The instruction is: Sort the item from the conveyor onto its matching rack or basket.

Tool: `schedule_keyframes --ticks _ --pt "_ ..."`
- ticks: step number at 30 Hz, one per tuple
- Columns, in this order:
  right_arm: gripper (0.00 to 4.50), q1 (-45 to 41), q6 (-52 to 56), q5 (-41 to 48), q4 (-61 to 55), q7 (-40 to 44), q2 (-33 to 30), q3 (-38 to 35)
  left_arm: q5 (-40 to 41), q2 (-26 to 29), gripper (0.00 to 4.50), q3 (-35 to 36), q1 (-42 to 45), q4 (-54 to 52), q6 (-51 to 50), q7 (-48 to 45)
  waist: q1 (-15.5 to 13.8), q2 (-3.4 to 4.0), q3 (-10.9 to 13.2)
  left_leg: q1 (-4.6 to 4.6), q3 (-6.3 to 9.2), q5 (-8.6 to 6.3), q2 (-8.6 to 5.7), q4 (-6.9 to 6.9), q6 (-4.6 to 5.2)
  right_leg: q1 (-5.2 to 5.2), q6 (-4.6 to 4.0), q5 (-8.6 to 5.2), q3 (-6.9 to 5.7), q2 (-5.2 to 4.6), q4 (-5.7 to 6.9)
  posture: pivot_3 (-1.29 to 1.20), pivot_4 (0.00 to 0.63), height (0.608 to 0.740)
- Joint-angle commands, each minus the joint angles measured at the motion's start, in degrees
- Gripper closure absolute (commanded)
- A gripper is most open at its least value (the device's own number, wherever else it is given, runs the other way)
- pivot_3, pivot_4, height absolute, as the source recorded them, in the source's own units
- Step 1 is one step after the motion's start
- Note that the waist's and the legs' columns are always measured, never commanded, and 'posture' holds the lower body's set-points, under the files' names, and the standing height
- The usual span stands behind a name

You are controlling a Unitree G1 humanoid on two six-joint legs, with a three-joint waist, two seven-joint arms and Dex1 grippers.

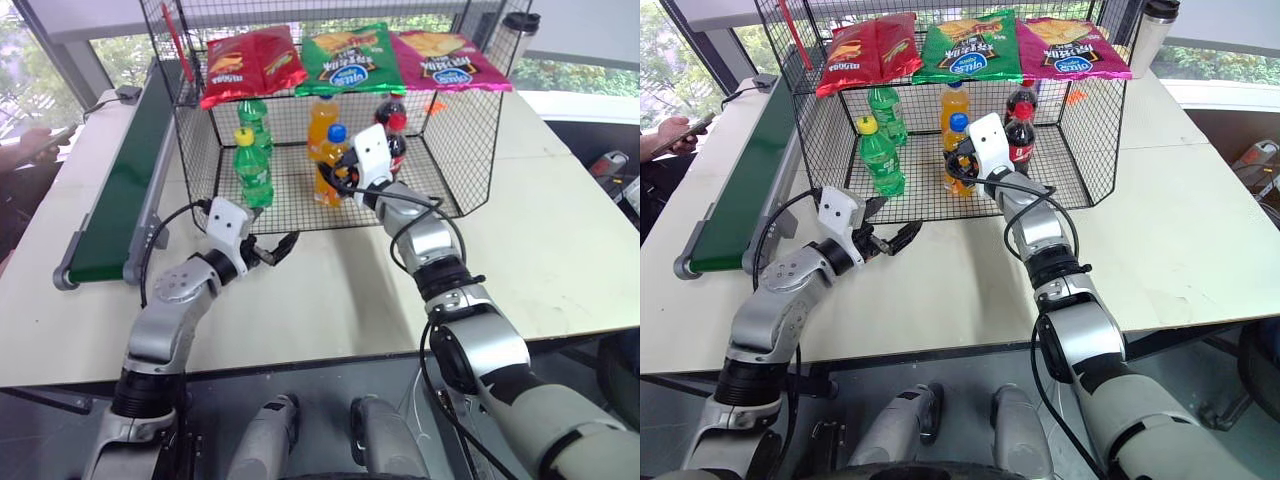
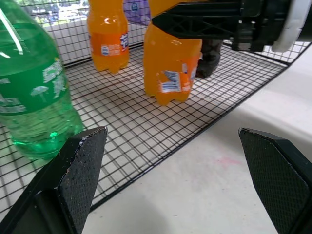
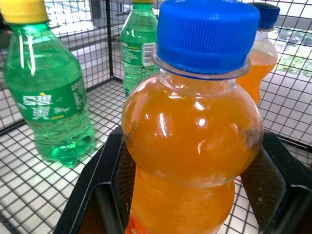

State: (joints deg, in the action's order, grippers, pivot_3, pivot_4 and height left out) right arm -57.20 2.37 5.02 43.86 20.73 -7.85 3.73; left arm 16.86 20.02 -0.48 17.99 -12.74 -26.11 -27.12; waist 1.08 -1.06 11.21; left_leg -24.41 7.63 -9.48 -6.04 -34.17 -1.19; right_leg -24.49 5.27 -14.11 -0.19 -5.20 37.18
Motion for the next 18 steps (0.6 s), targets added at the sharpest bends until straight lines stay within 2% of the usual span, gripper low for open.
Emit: schedule_keyframes --ticks 1,3,4,10,18 --pt "1.08 -2.9 -3.1 -0.3 -0.7 0.0 -0.4 -1.6 0.1 -0.1 0.0 -0.1 -0.3 -2.9 -0.1 0.3 0.0 0.0 0.0 0.0 0.0 0.0 0.0 0.0 0.0 0.0 0.0 0.0 0.0 0.0 0.0 0.0 0.15 0.739" --pt "0.18 -2.9 -3.2 -0.3 -0.8 0.0 -0.5 -1.8 0.1 -0.2 0.0 -0.2 -0.4 -3.0 -0.1 0.3 0.0 0.0 0.0 0.0 0.0 0.0 0.0 0.0 0.0 0.0 0.0 0.0 0.01 0.0 0.0 0.0 0.15 0.739" --pt "0.03 -2.8 -3.2 -0.4 -0.9 0.0 -0.5 -1.9 0.1 -0.2 0.0 -0.2 -0.4 -3.0 -0.2 0.3 0.0 0.0 0.0 0.01 0.0 0.0 0.0 0.0 0.0 0.0 0.0 0.0 0.01 0.01 0.01 0.0 0.15 0.739" --pt "0.03 -1.1 -1.1 -0.1 -6.1 1.2 -0.8 -1.6 0.1 0.0 0.0 -0.4 -0.2 -2.4 0.1 -0.1 0.0 0.01 0.0 0.03 0.0 0.0 0.02 0.0 -0.01 0.01 -0.01 0.0 0.02 0.03 0.02 0.0 0.15 0.739" --pt "0.03 4.9 7.0 0.6 -22.1 3.6 -3.7 -1.6 0.0 -0.1 0.0 -0.4 -0.6 -1.8 0.5 -0.5 -0.3 0.01 0.0 0.03 0.01 0.0 0.01 -0.01 -0.01 0.02 -0.01 0.0 0.03 0.03 0.01 0.0 0.15 0.739"
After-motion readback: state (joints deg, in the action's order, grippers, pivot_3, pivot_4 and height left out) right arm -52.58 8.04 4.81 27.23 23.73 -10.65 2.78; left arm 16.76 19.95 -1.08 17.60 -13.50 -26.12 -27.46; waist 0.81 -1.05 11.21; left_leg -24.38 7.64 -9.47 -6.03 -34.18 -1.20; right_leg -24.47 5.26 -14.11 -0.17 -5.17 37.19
